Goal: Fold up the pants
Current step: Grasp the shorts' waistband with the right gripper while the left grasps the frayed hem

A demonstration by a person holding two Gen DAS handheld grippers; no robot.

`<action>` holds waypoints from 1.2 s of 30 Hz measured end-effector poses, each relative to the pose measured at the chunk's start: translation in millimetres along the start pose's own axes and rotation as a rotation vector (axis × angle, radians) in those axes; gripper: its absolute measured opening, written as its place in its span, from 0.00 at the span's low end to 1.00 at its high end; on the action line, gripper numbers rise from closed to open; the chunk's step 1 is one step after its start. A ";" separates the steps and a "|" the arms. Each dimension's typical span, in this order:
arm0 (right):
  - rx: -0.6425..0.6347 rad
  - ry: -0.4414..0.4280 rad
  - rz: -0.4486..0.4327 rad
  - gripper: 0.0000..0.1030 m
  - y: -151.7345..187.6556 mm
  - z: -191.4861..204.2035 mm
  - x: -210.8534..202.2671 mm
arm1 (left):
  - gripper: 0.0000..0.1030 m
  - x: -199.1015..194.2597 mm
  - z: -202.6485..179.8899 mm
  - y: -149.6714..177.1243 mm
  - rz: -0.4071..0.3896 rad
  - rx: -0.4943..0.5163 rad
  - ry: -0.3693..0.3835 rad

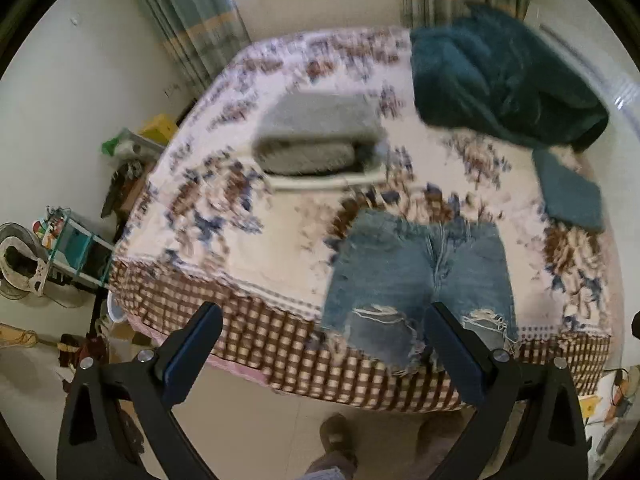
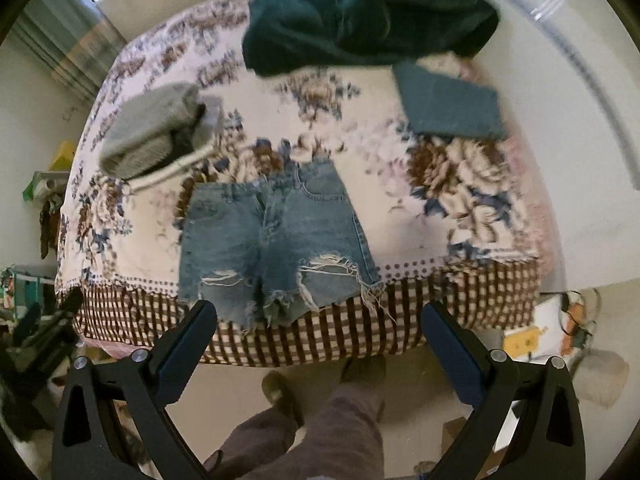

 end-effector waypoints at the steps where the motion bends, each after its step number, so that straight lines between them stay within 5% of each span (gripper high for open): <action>1: -0.009 -0.022 0.025 0.99 -14.1 -16.6 28.6 | 1.00 19.5 -16.8 4.2 0.021 -0.009 -0.010; 6: -0.086 -0.062 0.130 0.68 -71.3 -80.1 147.4 | 1.00 109.3 -98.1 42.8 0.190 -0.083 -0.032; 10: -0.123 -0.079 0.179 0.69 -116.1 -127.2 240.6 | 1.00 181.1 -183.5 106.9 0.359 -0.105 0.020; 14: -0.133 -0.128 0.241 0.72 -122.1 -144.6 301.9 | 1.00 232.0 -253.7 175.8 0.486 -0.098 0.060; 18: -0.157 -0.181 0.285 0.80 -124.5 -148.3 360.2 | 1.00 268.3 -297.1 228.5 0.499 -0.022 0.004; 23: -0.202 -0.294 0.300 0.85 -137.0 -121.5 419.4 | 1.00 290.0 -302.8 244.9 0.468 -0.035 -0.058; 25: -0.231 -0.319 0.317 0.85 -143.2 -107.8 442.2 | 0.91 286.2 -298.9 238.3 0.439 -0.094 -0.030; 29: -0.281 -0.368 0.370 0.82 -146.2 -78.6 475.0 | 0.15 261.7 -289.1 220.2 0.395 -0.166 0.062; 31: -0.286 -0.370 0.375 0.56 -145.9 -66.1 480.4 | 0.07 252.6 -282.9 211.6 0.400 -0.181 0.097; 32: -0.284 -0.366 0.377 0.25 -146.2 -64.6 481.2 | 0.05 249.0 -278.1 207.6 0.409 -0.194 0.116; 36: -0.264 -0.329 0.321 0.09 -151.9 -53.7 452.0 | 0.03 218.6 -247.9 183.0 0.396 -0.241 0.189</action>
Point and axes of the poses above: each gripper's, at about its wrist camera, not at the fingertips, and x roughly the way its jaws point, z to its left, y to its underside, the point moved 8 cm from there along x, roughly the way its jaws point, and after that the axes turned 14 degrees about -x, right-handed, at the moved point
